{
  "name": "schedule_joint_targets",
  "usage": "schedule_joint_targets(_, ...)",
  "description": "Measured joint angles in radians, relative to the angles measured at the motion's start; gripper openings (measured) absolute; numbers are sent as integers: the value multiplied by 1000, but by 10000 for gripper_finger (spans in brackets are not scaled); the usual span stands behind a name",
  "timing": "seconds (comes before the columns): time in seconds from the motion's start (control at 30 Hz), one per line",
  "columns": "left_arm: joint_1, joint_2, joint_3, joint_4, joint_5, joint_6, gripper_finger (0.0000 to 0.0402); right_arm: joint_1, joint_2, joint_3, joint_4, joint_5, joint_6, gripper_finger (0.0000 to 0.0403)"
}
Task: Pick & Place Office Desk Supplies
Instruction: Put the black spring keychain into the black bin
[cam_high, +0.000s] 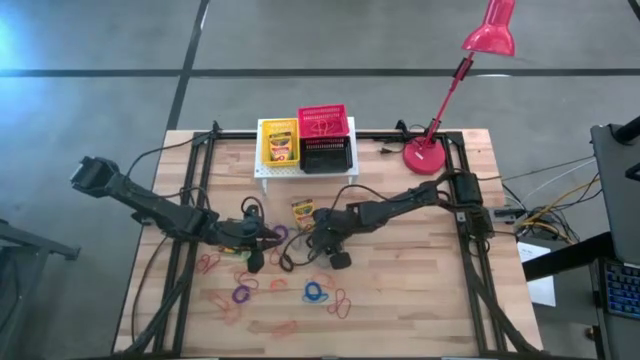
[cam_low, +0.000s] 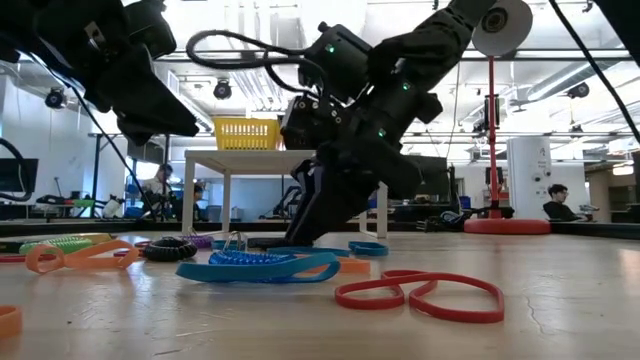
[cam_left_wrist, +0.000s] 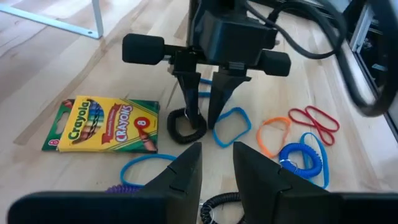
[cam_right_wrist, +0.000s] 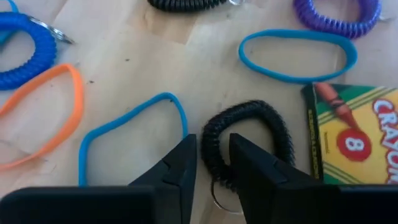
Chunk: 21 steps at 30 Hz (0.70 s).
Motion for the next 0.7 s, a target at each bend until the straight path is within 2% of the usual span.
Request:
schedule_joint_targets(0.27,0,0,0,2,0,-14,96,-4,0,-1,-7,-12,5,82)
schedule_joint_targets(0.47,0,0,0,2,0,-14,96,0,-21,-1,-60,-29,-1,23)
schedule_joint_targets(0.7,0,0,0,4,0,0,96,27,-213,-2,-168,-31,14,20)
